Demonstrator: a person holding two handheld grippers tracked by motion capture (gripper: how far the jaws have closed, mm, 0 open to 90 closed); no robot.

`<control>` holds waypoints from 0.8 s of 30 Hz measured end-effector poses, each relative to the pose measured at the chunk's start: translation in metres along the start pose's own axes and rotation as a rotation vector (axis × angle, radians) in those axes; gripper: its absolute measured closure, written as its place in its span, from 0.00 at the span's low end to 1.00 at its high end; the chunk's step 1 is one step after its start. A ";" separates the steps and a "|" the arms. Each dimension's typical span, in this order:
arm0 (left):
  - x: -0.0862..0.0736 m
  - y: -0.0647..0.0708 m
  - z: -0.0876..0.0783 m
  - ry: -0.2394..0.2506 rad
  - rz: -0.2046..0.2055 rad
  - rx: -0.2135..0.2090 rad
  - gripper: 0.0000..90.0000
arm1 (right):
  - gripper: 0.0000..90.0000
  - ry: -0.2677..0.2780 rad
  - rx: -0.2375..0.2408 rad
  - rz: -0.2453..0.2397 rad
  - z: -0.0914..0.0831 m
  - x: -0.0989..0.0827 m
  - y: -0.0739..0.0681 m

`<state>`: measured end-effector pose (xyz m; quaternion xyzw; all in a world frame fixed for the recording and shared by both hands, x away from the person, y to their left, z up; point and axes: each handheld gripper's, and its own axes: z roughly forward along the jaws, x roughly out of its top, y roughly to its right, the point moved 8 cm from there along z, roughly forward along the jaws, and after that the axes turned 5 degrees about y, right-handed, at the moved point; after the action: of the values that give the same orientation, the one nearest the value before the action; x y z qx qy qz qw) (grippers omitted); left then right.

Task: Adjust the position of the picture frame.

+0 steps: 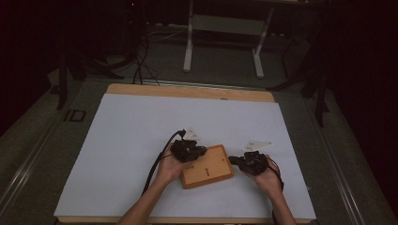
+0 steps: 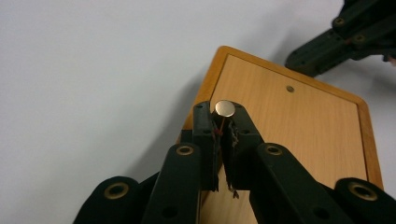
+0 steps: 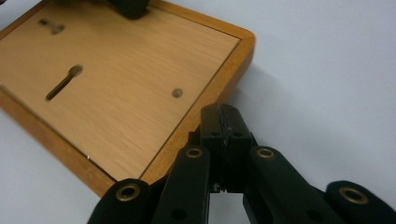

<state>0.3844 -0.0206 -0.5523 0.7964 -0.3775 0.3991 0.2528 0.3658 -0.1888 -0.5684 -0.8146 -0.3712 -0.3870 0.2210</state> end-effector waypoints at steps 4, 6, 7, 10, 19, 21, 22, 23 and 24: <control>0.000 -0.006 0.001 -0.004 0.012 0.006 0.94 | 0.99 -0.008 0.010 -0.012 0.003 0.000 -0.006; 0.000 -0.009 0.001 -0.006 0.012 0.016 0.94 | 0.99 -0.012 0.015 -0.017 0.005 0.000 -0.008; 0.000 -0.010 0.001 -0.006 0.006 0.018 0.94 | 0.99 -0.014 0.017 -0.018 0.006 0.000 -0.010; -0.002 -0.015 0.002 -0.010 -0.006 0.021 0.94 | 0.99 -0.018 0.026 -0.025 0.009 0.000 -0.013; -0.009 -0.021 0.007 -0.028 -0.034 0.030 0.94 | 0.99 -0.027 0.030 -0.025 0.016 -0.001 -0.017; -0.011 -0.022 0.009 -0.028 -0.039 0.032 0.94 | 0.99 -0.031 0.037 -0.026 0.017 -0.001 -0.017; -0.011 -0.022 0.010 -0.031 -0.037 0.033 0.94 | 0.99 -0.033 0.037 -0.025 0.017 -0.001 -0.018; -0.012 -0.022 0.011 -0.035 -0.037 0.033 0.94 | 0.99 -0.036 0.039 -0.028 0.018 -0.001 -0.018; -0.013 -0.022 0.012 -0.036 -0.042 0.032 0.94 | 0.99 -0.039 0.040 -0.029 0.019 -0.001 -0.019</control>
<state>0.4024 -0.0109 -0.5717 0.8153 -0.3585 0.3853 0.2414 0.3593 -0.1653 -0.5796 -0.8118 -0.3950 -0.3669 0.2243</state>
